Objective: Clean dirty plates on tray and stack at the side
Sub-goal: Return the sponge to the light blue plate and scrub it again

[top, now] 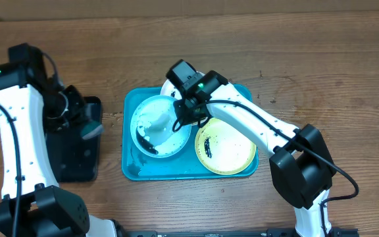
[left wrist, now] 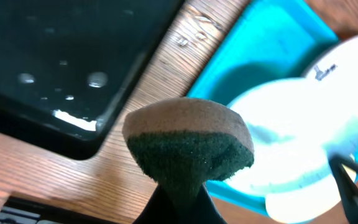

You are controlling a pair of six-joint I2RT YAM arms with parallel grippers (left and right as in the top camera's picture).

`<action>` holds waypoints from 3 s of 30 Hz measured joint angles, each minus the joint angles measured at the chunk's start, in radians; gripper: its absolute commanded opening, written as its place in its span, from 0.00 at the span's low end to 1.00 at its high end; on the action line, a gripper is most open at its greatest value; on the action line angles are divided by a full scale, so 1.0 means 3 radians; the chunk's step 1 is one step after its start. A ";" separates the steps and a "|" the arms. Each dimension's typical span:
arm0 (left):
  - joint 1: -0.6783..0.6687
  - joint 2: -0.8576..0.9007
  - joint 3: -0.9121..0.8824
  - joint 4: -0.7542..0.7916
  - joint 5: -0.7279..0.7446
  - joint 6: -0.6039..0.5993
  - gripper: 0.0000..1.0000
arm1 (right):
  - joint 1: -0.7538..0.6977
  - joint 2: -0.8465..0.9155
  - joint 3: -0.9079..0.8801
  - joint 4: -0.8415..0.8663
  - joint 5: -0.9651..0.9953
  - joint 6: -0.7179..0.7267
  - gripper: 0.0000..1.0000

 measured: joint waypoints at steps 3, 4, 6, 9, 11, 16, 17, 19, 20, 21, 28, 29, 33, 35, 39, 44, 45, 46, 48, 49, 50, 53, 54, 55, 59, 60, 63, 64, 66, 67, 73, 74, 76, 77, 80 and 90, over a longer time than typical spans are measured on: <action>-0.0188 0.0000 0.0000 -0.0001 0.0045 0.0066 0.04 | -0.0001 0.0000 -0.0198 0.0116 -0.0094 0.0089 0.04; -0.0276 0.0000 -0.0001 0.0014 0.0060 0.0090 0.04 | 0.0003 0.0000 -0.0257 0.0145 -0.0130 0.0126 0.04; -0.0411 0.0000 -0.0010 0.0055 0.0062 0.0109 0.04 | 0.0006 0.0000 -0.0350 0.0231 -0.0186 0.0183 0.04; -0.0598 0.0000 -0.0047 0.0098 0.0051 0.0109 0.04 | 0.0009 0.0000 -0.0472 0.0367 -0.0263 0.0251 0.04; -0.0668 0.0000 -0.0078 0.0116 0.0034 0.0108 0.04 | 0.0017 0.0000 -0.0525 0.0413 -0.0285 0.0286 0.04; -0.0768 0.0000 -0.0381 0.0245 0.0011 0.0108 0.04 | 0.0020 0.0000 -0.0633 0.0594 -0.0346 0.0387 0.04; -0.0790 0.0000 -0.0498 0.0315 0.0009 0.0108 0.04 | 0.0020 0.0000 -0.0649 0.0615 -0.0359 0.0406 0.04; -0.0816 0.0000 -0.0679 0.0430 0.0009 0.0108 0.04 | 0.0020 0.0000 -0.0664 0.0622 -0.0376 0.0431 0.04; -0.0843 0.0001 -0.0802 0.0509 0.0009 0.0107 0.04 | 0.0020 0.0000 -0.0668 0.0605 -0.0403 0.0449 0.04; -0.0862 0.0004 -0.0880 0.0559 0.0009 0.0107 0.04 | 0.0020 0.0000 -0.0670 0.0599 -0.0420 0.0460 0.04; -0.0952 0.0018 -0.1123 0.0810 0.0009 0.0107 0.04 | 0.0020 0.0000 -0.0682 0.0573 -0.0549 0.0497 0.04; -0.0955 0.0018 -0.1123 0.0833 0.0009 0.0107 0.04 | 0.0020 0.0000 -0.0682 0.0559 -0.0556 0.0497 0.04; -0.0960 0.0018 -0.1123 0.0863 0.0009 0.0107 0.04 | 0.0023 -0.0028 -0.0682 0.0460 -0.0582 0.0497 0.04; -0.0960 0.0018 -0.1123 0.0863 0.0009 0.0107 0.04 | 0.0023 -0.0084 -0.0682 0.0381 -0.0619 0.0500 0.04; -0.0960 0.0018 -0.1123 0.0865 0.0009 0.0107 0.04 | 0.0023 -0.0175 -0.0682 0.0284 -0.0744 0.0500 0.04; -0.0960 0.0018 -0.1123 0.0870 0.0009 0.0107 0.04 | 0.0027 -0.0174 -0.0692 0.0262 -0.0852 0.0498 0.04; -0.0960 0.0018 -0.1123 0.0870 0.0009 0.0107 0.04 | 0.0029 -0.0169 -0.0692 0.0287 -0.0884 0.0505 0.04; -0.0960 0.0018 -0.1123 0.0870 0.0009 0.0107 0.04 | 0.0037 -0.0161 -0.0692 0.0306 -0.0898 0.0518 0.04; -0.0960 0.0018 -0.1123 0.0870 0.0009 0.0107 0.04 | 0.0053 -0.0130 -0.0692 0.0319 -0.0931 0.0538 0.04; -0.0960 0.0018 -0.1123 0.0870 0.0010 0.0107 0.04 | 0.0065 -0.0107 -0.0692 0.0320 -0.0946 0.0549 0.04; -0.0960 0.0018 -0.1123 0.0868 0.0009 0.0107 0.04 | 0.0069 -0.0084 -0.0692 0.0319 -0.0951 0.0557 0.04; -0.0960 0.0018 -0.1123 0.0861 0.0009 0.0109 0.04 | 0.0080 0.0005 -0.0692 0.0315 -0.0944 0.0585 0.04; -0.0960 0.0018 -0.1123 0.0858 0.0009 0.0111 0.04 | 0.0081 0.0042 -0.0692 0.0310 -0.0942 0.0599 0.04; -0.0960 0.0018 -0.1123 0.0858 0.0010 0.0112 0.04 | 0.0083 0.0071 -0.0692 0.0310 -0.0942 0.0610 0.04; -0.0960 0.0018 -0.1125 0.0856 0.0050 0.0137 0.04 | 0.0081 0.0113 -0.0692 0.0320 -0.0842 0.0657 0.04; -0.0960 0.0018 -0.1125 0.0856 0.0064 0.0137 0.04 | 0.0081 0.0113 -0.0692 0.0327 -0.0805 0.0661 0.04; -0.0960 0.0018 -0.1127 0.0857 0.0088 0.0141 0.04 | 0.0067 0.0113 -0.0692 0.0328 -0.0734 0.0670 0.04; -0.0969 0.0018 -0.1128 0.0856 0.0089 0.0149 0.04 | 0.0061 0.0113 -0.0692 0.0327 -0.0720 0.0673 0.04; -0.0989 0.0018 -0.1128 0.0858 0.0089 0.0151 0.04 | 0.0060 0.0113 -0.0692 0.0336 -0.0678 0.0671 0.04; -0.1008 0.0018 -0.1128 0.0858 0.0088 0.0153 0.04 | 0.0058 0.0113 -0.0692 0.0342 -0.0662 0.0670 0.04; -0.1166 0.0018 -0.1137 0.0914 0.0098 0.0177 0.04 | 0.0039 0.0113 -0.0692 0.0404 -0.0622 0.0671 0.04; -0.1188 0.0018 -0.1141 0.0936 0.0098 0.0183 0.04 | 0.0037 0.0113 -0.0692 0.0434 -0.0610 0.0673 0.04; -0.1217 0.0018 -0.1155 0.0952 0.0085 0.0184 0.04 | 0.0032 0.0113 -0.0692 0.0502 -0.0585 0.0684 0.04; -0.1228 0.0018 -0.1170 0.0958 0.0074 0.0178 0.04 | 0.0031 0.0113 -0.0692 0.0533 -0.0571 0.0701 0.04; -0.1235 0.0018 -0.1278 0.1034 0.0045 0.0139 0.04 | 0.0019 0.0113 -0.0692 0.0580 -0.0539 0.0753 0.04; -0.1235 0.0020 -0.1986 0.2085 0.0093 0.0108 0.04 | 0.0017 0.0113 -0.0692 0.0603 -0.0507 0.0804 0.04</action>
